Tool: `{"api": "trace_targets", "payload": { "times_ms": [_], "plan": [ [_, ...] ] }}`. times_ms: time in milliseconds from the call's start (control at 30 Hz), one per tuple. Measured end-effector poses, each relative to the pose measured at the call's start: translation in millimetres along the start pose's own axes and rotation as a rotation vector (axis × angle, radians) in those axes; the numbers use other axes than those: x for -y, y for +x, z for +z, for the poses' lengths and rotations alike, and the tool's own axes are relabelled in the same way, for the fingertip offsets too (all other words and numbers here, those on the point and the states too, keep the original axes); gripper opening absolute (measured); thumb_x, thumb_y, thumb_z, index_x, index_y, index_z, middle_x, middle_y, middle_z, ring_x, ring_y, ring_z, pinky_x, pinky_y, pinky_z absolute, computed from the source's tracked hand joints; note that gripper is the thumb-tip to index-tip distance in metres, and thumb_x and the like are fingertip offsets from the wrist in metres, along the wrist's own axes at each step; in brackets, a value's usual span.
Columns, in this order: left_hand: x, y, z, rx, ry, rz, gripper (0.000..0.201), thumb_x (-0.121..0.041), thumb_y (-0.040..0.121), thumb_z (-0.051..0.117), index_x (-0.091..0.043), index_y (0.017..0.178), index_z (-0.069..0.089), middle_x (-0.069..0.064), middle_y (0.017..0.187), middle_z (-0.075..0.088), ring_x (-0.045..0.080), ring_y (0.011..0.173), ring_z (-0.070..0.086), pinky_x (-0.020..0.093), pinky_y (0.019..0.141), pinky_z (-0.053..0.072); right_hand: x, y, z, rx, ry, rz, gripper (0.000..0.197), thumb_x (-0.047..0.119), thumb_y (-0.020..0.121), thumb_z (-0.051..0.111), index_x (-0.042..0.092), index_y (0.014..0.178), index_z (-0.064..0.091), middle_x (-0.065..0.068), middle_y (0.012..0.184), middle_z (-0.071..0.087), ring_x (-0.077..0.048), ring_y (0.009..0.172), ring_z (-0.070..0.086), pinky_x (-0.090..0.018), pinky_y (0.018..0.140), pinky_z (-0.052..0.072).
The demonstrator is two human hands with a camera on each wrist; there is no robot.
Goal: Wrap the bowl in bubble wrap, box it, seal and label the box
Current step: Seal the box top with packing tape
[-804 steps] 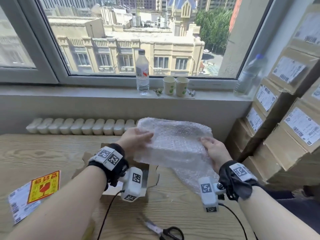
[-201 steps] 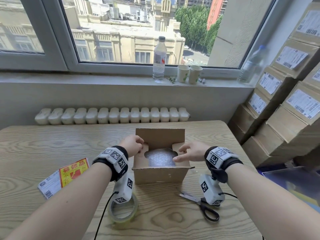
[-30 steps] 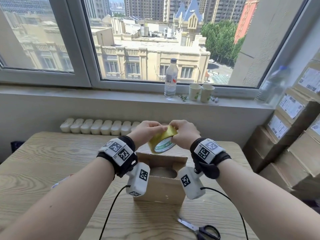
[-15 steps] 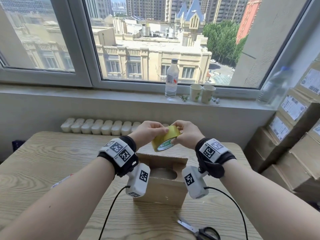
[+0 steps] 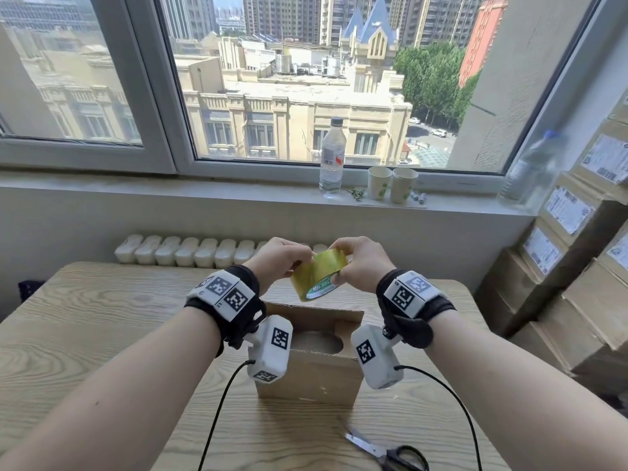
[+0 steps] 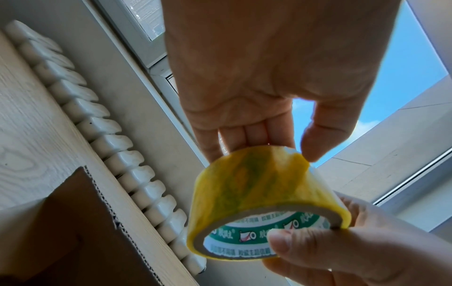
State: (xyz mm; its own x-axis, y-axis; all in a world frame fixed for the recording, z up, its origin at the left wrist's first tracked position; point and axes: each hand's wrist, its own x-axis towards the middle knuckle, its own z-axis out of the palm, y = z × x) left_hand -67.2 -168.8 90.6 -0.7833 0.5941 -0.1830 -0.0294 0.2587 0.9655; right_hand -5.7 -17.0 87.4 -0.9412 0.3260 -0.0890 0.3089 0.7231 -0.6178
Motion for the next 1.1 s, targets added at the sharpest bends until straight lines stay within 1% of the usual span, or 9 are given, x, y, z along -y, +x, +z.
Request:
{"api": "trace_targets", "payload": {
  "times_ms": [233,333,467,533,733,867,933,1000,1100],
  "plan": [
    [-1.0,-1.3,0.6,-0.022,-0.003,-0.039,0.035,-0.014,0.054,0.054,-0.003,0.087,0.056,0.014,0.085,0.040,0.023,0.077,0.035,0.025,0.062,0.034,-2.3,1.5,3.3,0.007,-0.016,-0.003,0.046,0.011,0.063,0.077,0.034,0.102,0.067,0.002,0.104,0.067,-0.020,0.099,0.061,-0.033,0.093,0.050],
    [2.1,-2.2,0.7,-0.042,-0.005,-0.029,0.032,-0.012,0.053,0.051,0.001,0.080,0.064,0.014,0.082,0.042,0.021,0.073,0.037,0.024,0.062,0.039,-2.4,2.5,4.3,-0.015,-0.026,-0.007,0.047,0.012,0.063,0.076,0.034,0.103,0.068,0.002,0.104,0.067,-0.021,0.100,0.062,-0.033,0.093,0.050],
    [1.8,-2.1,0.6,-0.038,-0.001,-0.059,0.011,-0.014,0.073,0.059,-0.005,0.067,0.058,0.011,0.071,0.048,0.019,0.067,0.045,0.025,0.067,0.043,-3.7,3.0,3.4,-0.029,-0.040,-0.001,0.045,0.009,0.067,0.073,0.033,0.105,0.067,0.003,0.105,0.066,-0.020,0.099,0.061,-0.032,0.091,0.051],
    [0.9,-1.6,-0.6,-0.043,0.007,-0.062,0.016,-0.020,0.070,0.061,-0.011,0.060,0.053,0.007,0.067,0.045,0.016,0.063,0.043,0.024,0.066,0.041,-3.8,2.9,3.5,-0.016,-0.033,0.002,0.045,0.010,0.067,0.074,0.033,0.105,0.067,0.002,0.105,0.067,-0.020,0.098,0.061,-0.031,0.091,0.051],
    [-2.1,-6.2,-1.7,0.018,0.017,-0.026,0.028,-0.021,0.063,0.056,-0.005,0.087,0.054,0.011,0.086,0.040,0.023,0.079,0.036,0.024,0.066,0.036,-5.8,2.4,4.0,-0.007,0.007,0.018,0.046,0.010,0.064,0.076,0.031,0.105,0.068,0.002,0.103,0.067,-0.019,0.099,0.060,-0.029,0.090,0.050],
    [-0.3,-7.4,-1.1,-0.036,0.066,-0.013,0.026,-0.017,0.052,0.057,-0.003,0.074,0.061,0.012,0.072,0.047,0.022,0.072,0.041,0.027,0.069,0.037,-4.3,1.3,5.4,-0.015,0.024,0.017,0.046,0.010,0.063,0.076,0.030,0.104,0.069,0.001,0.102,0.067,-0.020,0.099,0.060,-0.029,0.091,0.050],
    [2.4,-7.8,-0.9,-0.063,0.078,-0.022,0.013,-0.004,0.060,0.054,-0.003,0.067,0.064,0.008,0.066,0.054,0.018,0.066,0.047,0.025,0.068,0.042,-3.7,1.1,3.7,-0.023,0.042,0.018,0.047,0.007,0.064,0.076,0.028,0.105,0.069,0.001,0.103,0.066,-0.019,0.098,0.060,-0.026,0.086,0.050],
    [6.6,-6.9,-2.2,-0.015,0.000,-0.056,0.022,0.006,0.078,0.044,-0.005,0.069,0.061,0.007,0.073,0.057,0.016,0.067,0.050,0.026,0.068,0.045,-4.2,1.1,2.6,-0.013,0.028,0.020,0.049,0.005,0.066,0.075,0.027,0.109,0.068,0.000,0.105,0.065,-0.018,0.097,0.060,-0.024,0.082,0.049],
    [5.2,-8.8,-3.0,0.053,-0.060,-0.073,0.019,-0.011,0.091,0.047,-0.010,0.077,0.060,0.004,0.077,0.059,0.015,0.069,0.055,0.026,0.070,0.044,-4.8,0.3,4.9,-0.004,0.022,0.026,0.050,0.007,0.064,0.077,0.027,0.110,0.068,0.000,0.105,0.067,-0.018,0.099,0.061,-0.027,0.086,0.051]
  ]
}}
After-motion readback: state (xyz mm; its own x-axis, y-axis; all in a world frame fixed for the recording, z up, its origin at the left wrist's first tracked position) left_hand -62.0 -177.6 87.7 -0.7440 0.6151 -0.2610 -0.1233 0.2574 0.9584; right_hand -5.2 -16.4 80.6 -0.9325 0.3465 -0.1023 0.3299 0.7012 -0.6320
